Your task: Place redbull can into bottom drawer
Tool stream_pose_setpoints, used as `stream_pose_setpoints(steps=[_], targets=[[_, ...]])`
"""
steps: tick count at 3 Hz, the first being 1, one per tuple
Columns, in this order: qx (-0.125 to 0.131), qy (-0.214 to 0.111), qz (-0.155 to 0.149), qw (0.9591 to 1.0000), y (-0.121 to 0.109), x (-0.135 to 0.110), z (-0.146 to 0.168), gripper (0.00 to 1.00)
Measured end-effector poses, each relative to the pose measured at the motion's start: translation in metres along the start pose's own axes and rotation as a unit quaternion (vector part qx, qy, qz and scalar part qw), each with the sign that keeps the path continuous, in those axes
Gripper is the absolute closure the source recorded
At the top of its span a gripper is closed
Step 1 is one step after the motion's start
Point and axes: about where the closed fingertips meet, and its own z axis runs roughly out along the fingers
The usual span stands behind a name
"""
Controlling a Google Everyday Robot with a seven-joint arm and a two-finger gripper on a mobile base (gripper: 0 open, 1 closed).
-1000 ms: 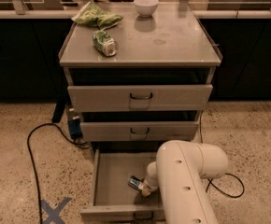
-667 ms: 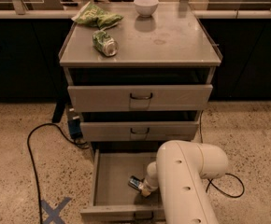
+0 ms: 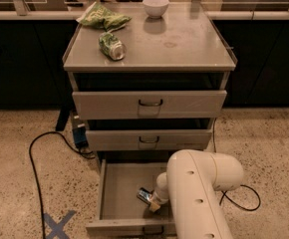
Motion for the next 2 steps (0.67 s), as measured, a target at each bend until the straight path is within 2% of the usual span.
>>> stream_pose_setpoints(steps=[1,2], targets=[[0.0,0.0,0.0,1.0,0.0,0.0,0.0,0.0],[0.0,0.0,0.0,1.0,0.0001,0.0,0.0001,0.0]])
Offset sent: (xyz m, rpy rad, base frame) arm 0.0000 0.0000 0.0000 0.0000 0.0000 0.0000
